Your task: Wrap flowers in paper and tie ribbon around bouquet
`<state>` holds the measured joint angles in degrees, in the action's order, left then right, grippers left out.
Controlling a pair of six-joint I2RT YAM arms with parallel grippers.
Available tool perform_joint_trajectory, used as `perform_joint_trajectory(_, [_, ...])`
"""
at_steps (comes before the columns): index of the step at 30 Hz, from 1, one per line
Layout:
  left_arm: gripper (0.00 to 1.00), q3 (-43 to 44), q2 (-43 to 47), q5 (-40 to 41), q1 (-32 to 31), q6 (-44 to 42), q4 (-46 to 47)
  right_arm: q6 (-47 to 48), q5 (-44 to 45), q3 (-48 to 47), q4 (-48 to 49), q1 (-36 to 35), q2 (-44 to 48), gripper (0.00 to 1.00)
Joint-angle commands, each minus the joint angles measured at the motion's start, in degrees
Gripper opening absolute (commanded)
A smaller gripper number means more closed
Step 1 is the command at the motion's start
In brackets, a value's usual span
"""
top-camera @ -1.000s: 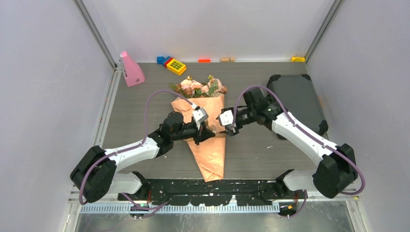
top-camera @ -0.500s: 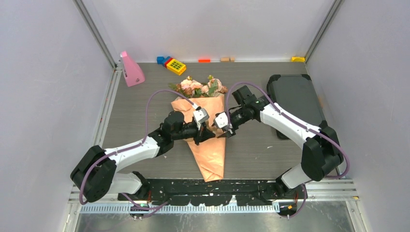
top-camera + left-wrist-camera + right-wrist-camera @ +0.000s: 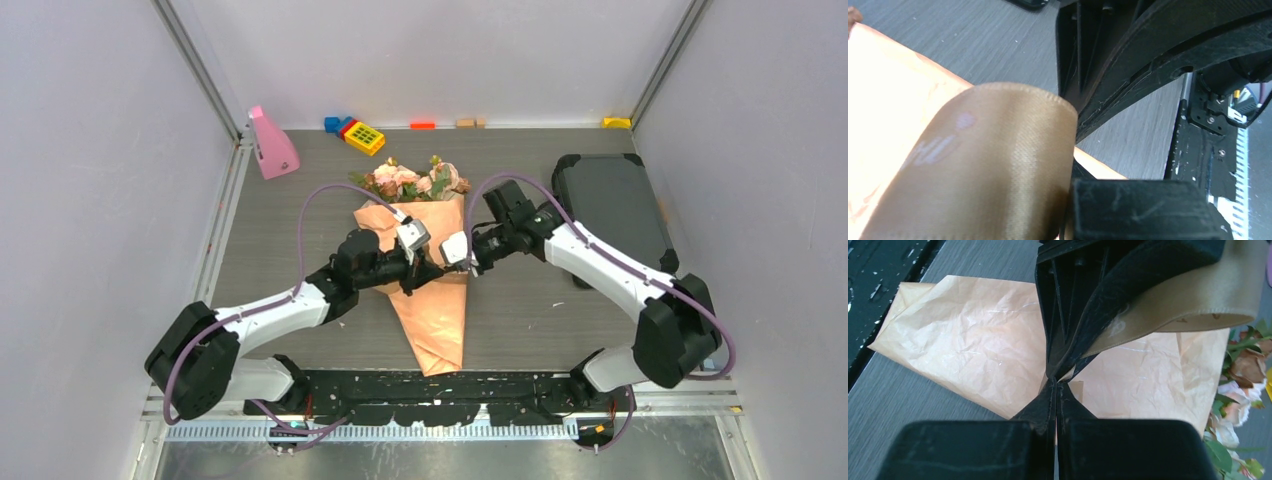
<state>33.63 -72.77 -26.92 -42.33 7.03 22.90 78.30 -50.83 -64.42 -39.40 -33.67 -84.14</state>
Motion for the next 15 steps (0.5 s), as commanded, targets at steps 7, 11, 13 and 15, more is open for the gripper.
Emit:
perform_joint_trajectory(7, [0.01,0.8,-0.91,6.17,-0.22,-0.22,0.75,-20.84,6.34,5.29,19.02,-0.33,12.25,0.01])
perform_joint_trajectory(11, [0.09,1.02,-2.52,7.59,0.19,-0.78,0.57,-21.85,7.59,3.38,16.91,-0.34,13.12,0.01])
perform_joint_trajectory(13, [0.13,1.09,-3.34,7.97,0.59,-0.75,0.62,-22.15,8.43,2.31,15.89,-0.34,13.0,0.01])
perform_joint_trajectory(15, [0.15,1.16,-4.14,8.32,0.94,-0.72,0.44,-22.23,9.16,1.39,14.84,-0.34,12.82,0.01])
